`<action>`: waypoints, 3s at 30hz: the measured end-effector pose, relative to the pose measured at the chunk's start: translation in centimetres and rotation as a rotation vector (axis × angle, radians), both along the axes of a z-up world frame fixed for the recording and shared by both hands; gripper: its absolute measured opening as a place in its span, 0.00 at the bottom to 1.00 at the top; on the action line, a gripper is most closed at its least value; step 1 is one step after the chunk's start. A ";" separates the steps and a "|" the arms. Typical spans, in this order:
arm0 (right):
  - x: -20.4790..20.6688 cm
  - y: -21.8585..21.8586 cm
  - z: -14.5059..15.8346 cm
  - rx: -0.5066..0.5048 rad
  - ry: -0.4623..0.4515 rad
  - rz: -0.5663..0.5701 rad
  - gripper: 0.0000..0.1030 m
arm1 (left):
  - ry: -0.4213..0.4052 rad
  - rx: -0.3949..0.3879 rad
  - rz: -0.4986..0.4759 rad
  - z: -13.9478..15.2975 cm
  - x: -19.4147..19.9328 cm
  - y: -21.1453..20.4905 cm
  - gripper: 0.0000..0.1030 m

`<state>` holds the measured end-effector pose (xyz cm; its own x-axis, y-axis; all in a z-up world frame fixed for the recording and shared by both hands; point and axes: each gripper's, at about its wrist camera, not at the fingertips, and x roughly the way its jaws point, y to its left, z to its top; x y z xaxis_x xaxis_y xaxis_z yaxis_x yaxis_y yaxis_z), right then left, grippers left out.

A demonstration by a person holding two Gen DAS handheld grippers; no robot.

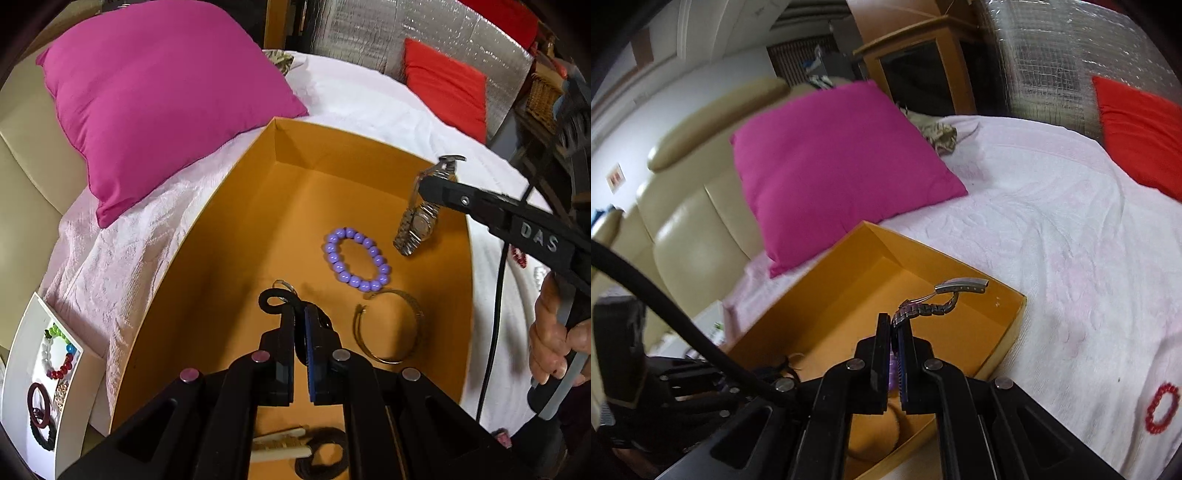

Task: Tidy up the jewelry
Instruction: 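Carry the watch and black cord over the orange box and release them, then withdraw both tools from the box toward the red and white bracelets, then move both open tools over the red and white bead bracelets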

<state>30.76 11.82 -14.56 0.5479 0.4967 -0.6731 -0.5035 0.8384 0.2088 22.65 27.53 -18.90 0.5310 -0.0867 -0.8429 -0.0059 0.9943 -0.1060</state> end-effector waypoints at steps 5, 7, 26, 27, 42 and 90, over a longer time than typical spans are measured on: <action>1.8 1.3 -0.5 -0.040 0.016 0.011 0.07 | 0.019 0.022 0.022 -0.4 0.2 -0.1 0.08; 2.4 1.3 -0.2 -0.023 0.029 0.010 0.21 | 0.018 0.031 0.034 -0.1 -0.1 0.1 0.17; -7.2 -14.2 3.1 0.224 0.012 -0.183 0.44 | -0.150 0.116 -0.021 6.3 -8.3 -8.7 0.73; -8.1 -15.0 3.0 0.217 0.015 -0.197 0.44 | -0.147 0.117 -0.026 6.5 -8.7 -9.4 0.73; -22.2 -32.2 2.6 0.263 -0.010 -0.444 0.44 | -0.173 0.164 -0.195 9.9 -14.9 -20.2 0.73; -28.5 -41.3 7.3 0.429 -0.169 -0.520 0.44 | -0.334 0.282 -0.206 17.7 -15.5 -30.3 0.84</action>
<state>2.28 -29.49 -7.29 0.8667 0.3447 -0.3606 -0.1139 0.8405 0.5298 7.12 -2.72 -1.20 0.7726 -0.0116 -0.6347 0.1829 0.9615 0.2052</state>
